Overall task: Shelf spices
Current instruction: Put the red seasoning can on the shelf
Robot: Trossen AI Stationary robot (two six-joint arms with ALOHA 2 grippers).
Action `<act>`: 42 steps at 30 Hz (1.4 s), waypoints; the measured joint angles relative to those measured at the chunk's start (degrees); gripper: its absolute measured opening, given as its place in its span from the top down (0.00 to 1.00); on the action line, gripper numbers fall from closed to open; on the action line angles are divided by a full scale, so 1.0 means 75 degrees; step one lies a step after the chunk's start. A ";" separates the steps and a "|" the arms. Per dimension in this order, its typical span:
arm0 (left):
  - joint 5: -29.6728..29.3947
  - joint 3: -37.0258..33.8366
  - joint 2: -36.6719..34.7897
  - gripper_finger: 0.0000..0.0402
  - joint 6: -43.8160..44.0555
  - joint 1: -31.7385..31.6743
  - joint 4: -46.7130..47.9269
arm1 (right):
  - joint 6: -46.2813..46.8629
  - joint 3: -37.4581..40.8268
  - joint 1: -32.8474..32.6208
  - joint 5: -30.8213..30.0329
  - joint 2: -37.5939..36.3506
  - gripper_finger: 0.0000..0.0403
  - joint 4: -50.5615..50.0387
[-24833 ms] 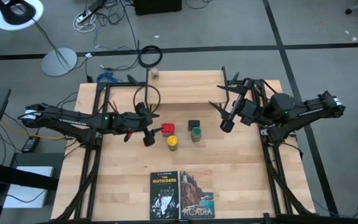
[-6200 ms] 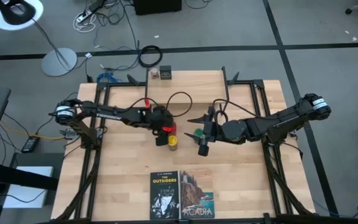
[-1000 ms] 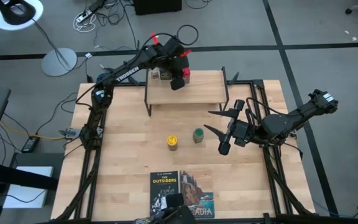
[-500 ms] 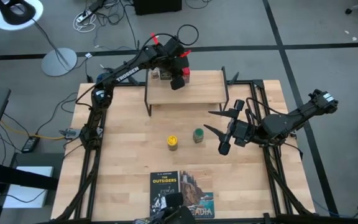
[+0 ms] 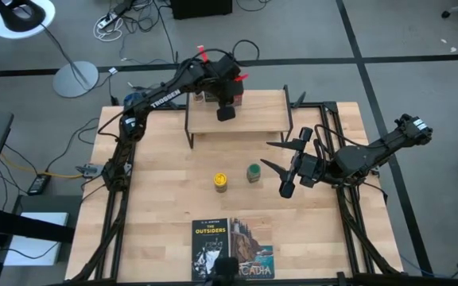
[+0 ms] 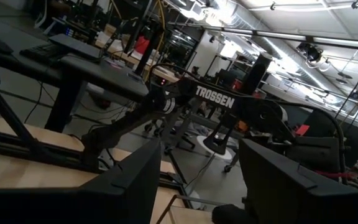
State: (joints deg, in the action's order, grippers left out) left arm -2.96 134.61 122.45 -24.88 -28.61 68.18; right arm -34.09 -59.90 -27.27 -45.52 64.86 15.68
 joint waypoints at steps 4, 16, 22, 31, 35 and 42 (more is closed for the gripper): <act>-0.0481 -0.0041 -0.0003 0.99 -0.0004 0.0112 0.0076 | -0.0003 0.0000 0.0000 0.0001 0.0000 0.47 0.0006; -0.1145 -0.0041 -0.0009 0.99 0.0029 0.0090 0.0322 | -0.0003 0.0000 0.0000 0.0003 0.0000 0.47 0.0009; -0.1147 -0.0041 -0.0015 0.99 0.0070 0.0074 0.0277 | -0.0008 0.0000 -0.0045 0.0000 0.0000 0.47 0.0009; -0.1117 -0.0041 -0.0017 1.00 0.0153 0.0000 0.0263 | -0.0017 0.0000 -0.0058 0.0003 0.0000 0.47 0.0021; -0.1116 -0.0041 -0.0017 1.00 0.0206 -0.0070 0.0286 | -0.0020 0.0000 -0.0061 0.0003 0.0000 0.47 0.0088; -0.1117 -0.0041 -0.0020 1.00 0.0206 -0.0091 0.0267 | -0.0023 0.0000 -0.0061 0.0003 0.0000 0.47 0.0079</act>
State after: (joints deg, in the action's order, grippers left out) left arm -11.34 134.30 122.30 -23.33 -29.29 70.18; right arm -34.26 -59.90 -27.73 -45.50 64.86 16.27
